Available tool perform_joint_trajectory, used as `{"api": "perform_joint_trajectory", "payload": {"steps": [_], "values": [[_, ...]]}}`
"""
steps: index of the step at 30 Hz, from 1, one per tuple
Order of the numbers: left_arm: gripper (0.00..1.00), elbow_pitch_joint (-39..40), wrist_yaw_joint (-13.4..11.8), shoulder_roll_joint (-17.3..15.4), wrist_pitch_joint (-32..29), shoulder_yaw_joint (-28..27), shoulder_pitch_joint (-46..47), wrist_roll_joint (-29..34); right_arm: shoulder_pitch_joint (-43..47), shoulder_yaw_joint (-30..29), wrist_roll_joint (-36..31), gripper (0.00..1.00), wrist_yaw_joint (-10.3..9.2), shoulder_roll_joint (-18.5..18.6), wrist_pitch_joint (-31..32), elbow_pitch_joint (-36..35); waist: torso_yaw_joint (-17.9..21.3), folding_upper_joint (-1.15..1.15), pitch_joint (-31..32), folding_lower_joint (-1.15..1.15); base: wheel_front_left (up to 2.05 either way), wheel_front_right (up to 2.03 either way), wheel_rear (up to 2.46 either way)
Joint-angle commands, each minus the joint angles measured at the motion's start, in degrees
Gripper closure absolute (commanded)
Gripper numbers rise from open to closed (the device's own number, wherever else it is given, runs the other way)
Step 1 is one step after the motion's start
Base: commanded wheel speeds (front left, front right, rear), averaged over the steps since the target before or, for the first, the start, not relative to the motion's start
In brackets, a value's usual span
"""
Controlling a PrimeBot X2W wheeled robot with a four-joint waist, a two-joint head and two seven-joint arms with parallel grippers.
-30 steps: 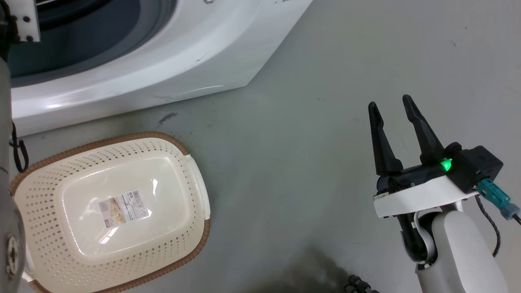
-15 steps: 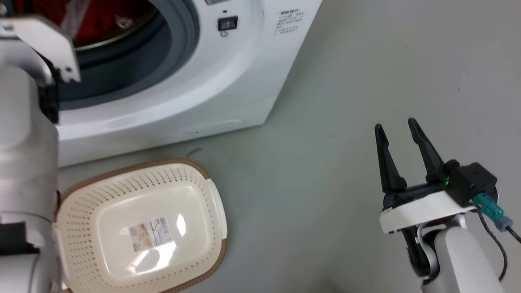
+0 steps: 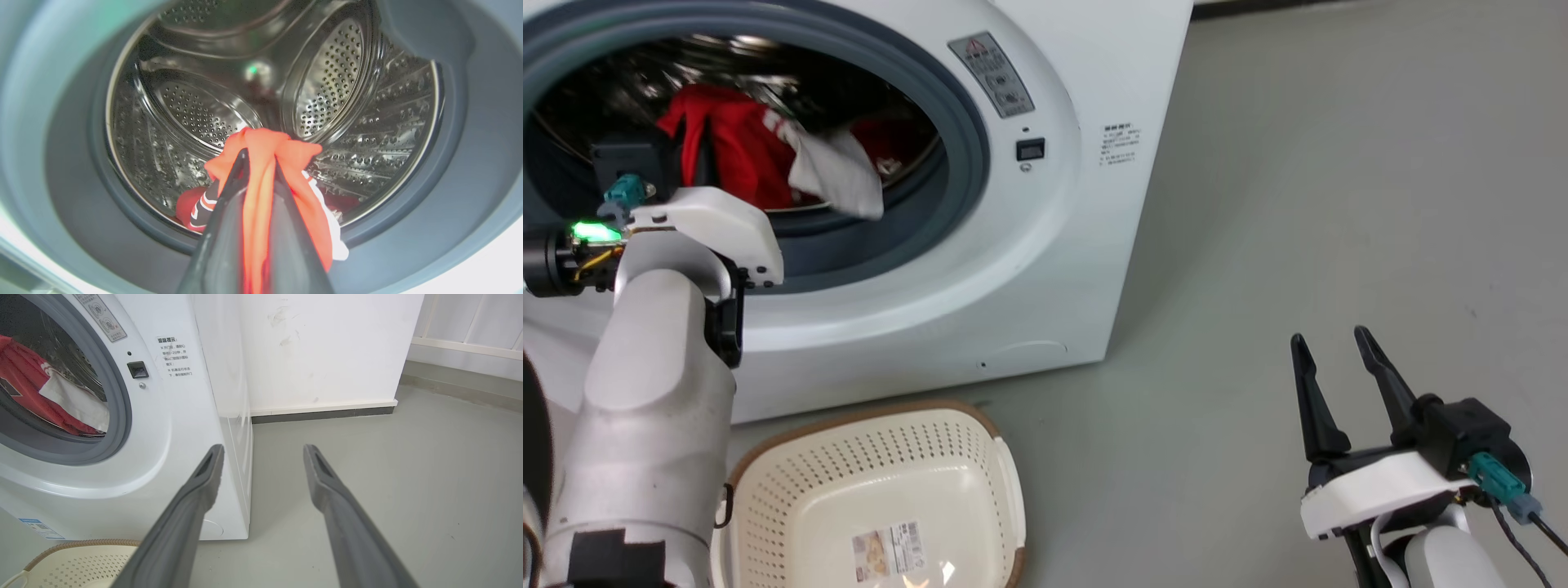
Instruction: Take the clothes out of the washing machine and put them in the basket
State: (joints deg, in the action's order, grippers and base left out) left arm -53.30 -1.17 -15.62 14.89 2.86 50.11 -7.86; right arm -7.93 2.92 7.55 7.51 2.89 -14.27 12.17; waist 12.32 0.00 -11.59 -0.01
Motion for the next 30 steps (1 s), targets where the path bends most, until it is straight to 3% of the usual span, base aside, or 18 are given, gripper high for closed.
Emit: {"api": "perform_joint_trajectory", "payload": {"steps": [1, 8, 15, 21, 22, 26, 30], "values": [[1.0, 1.29, 0.08, 0.07, 0.38, -0.24, -0.96, -0.26, 0.98, -0.18, -0.33, 0.0, -0.04, -0.03, 0.27, -0.29, -1.32, 0.0, 2.32, 0.01, 0.0, 0.0, 0.0], [1.0, 12.97, 0.83, 2.2, 0.42, -1.29, -8.95, -1.7, 3.74, -1.1, -0.54, 0.0, -0.04, -0.04, 1.62, -1.81, -2.85, 0.0, 5.66, 0.01, 0.0, 0.0, 0.0], [1.0, 30.66, 1.25, 5.21, 0.34, -0.94, -20.4, -3.46, 6.32, -2.19, -1.19, 0.0, -0.03, -0.04, 3.34, -4.21, -5.18, 0.0, 7.61, 0.01, 0.0, 0.0, 0.0], [1.0, 45.21, -0.45, 6.64, -2.3, -0.53, -32.97, -4.27, 7.08, -2.68, -1.73, 0.0, -0.03, -0.04, 4.15, -5.63, -5.88, 0.0, 7.87, 0.01, 0.0, 0.0, 0.0], [1.0, 50.99, -1.94, 7.61, -4.2, -0.23, -39.65, -4.45, 6.82, -3.0, -1.86, 0.0, -0.03, -0.04, 4.45, -6.41, -6.14, 0.0, 6.98, 0.01, 0.0, 0.0, 0.0], [1.0, 53.57, -3.65, 9.3, -5.81, 0.8, -47.55, -5.16, 6.12, -3.36, -1.93, 0.0, -0.03, -0.05, 4.58, -7.25, -6.54, 0.0, 4.97, 0.01, 0.0, 0.0, 0.0], [1.0, 50.01, -4.73, 10.61, -4.81, 1.66, -50.81, -6.39, 4.62, -3.19, -1.91, 0.0, -0.04, -0.05, 4.58, -7.84, -6.74, 0.0, 1.52, 0.01, 0.0, 0.0, 0.0]]}}
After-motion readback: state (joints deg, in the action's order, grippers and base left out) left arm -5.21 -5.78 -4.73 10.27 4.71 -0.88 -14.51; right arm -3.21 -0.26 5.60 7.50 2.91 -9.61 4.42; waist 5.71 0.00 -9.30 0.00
